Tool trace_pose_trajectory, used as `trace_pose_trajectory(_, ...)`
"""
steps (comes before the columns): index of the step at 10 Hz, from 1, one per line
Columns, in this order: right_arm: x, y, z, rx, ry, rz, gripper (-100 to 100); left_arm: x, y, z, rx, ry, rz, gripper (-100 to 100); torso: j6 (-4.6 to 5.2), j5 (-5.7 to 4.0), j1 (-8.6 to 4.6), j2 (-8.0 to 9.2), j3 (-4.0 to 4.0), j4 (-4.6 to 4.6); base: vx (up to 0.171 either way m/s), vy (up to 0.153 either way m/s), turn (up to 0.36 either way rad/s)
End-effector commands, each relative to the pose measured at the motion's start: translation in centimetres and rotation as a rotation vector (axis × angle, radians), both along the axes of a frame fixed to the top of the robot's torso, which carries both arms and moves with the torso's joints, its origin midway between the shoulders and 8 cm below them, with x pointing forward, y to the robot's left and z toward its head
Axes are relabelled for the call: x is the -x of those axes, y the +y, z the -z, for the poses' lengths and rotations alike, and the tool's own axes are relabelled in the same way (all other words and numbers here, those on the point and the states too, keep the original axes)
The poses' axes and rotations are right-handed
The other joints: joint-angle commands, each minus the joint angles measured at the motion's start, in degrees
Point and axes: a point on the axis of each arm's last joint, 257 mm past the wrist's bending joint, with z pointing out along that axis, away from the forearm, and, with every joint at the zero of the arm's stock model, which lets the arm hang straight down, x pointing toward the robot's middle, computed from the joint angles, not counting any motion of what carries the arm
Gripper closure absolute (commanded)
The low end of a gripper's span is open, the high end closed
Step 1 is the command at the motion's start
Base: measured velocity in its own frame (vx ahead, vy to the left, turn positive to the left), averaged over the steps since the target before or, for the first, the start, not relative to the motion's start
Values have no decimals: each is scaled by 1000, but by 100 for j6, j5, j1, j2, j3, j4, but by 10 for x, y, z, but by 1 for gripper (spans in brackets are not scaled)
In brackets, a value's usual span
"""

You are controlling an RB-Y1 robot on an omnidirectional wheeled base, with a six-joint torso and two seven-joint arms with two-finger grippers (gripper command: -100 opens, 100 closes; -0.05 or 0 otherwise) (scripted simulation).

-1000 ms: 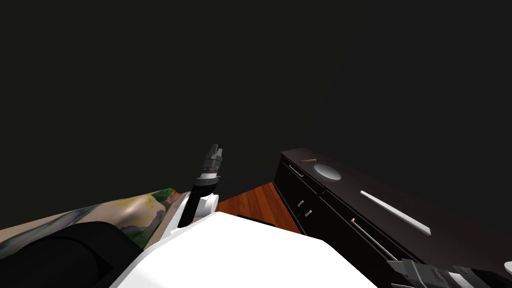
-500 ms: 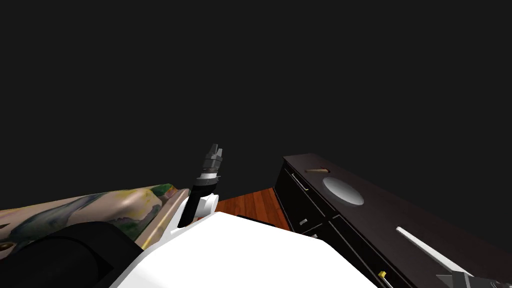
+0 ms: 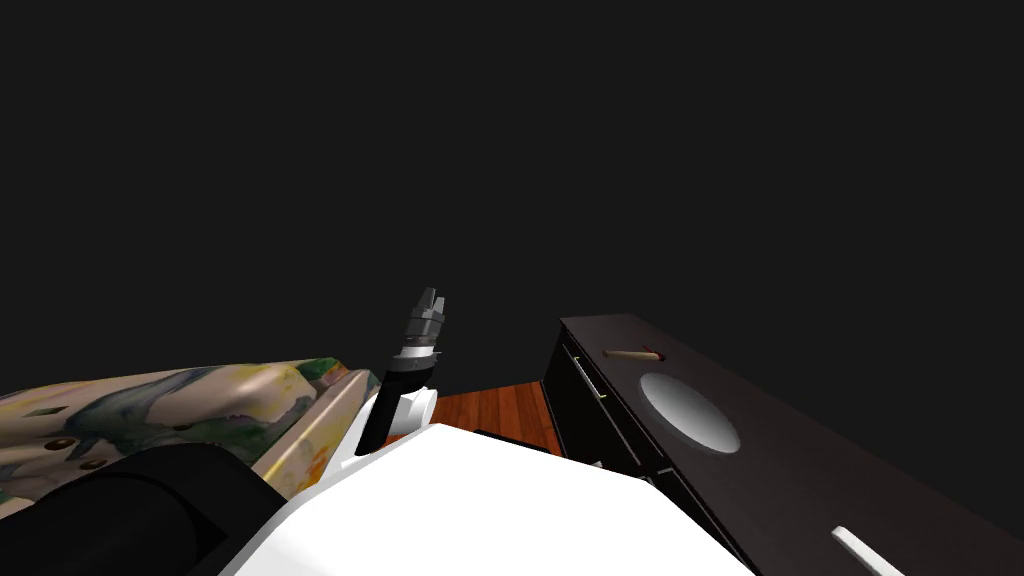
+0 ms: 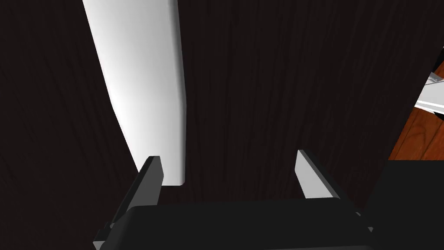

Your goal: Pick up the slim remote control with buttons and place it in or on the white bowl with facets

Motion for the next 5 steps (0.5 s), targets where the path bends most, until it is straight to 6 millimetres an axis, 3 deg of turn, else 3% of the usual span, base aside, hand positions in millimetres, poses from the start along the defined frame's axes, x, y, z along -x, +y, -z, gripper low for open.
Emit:
trace_pose_trajectory(1,14,-5,8,12,16,26,-100,0,0,0,0,0,0,0,0,0,0,0,0,0,48,-270,123)
trace_pose_trajectory(2,22,-3,15,6,26,38,-100,0,0,0,0,0,0,0,-1,-1,4,11,6,3,30,-215,89)
trace_pose_trajectory(3,16,-4,12,10,18,28,-100,0,0,0,0,0,0,0,1,3,22,18,11,5,12,-88,22)
trace_pose_trajectory(4,17,-5,12,10,20,31,0,0,0,0,0,0,0,0,2,13,68,25,15,7,3,-20,1)
trace_pose_trajectory(5,24,-5,23,12,19,38,-100,0,0,0,0,0,0,0,2,23,100,30,18,8,10,-3,62)
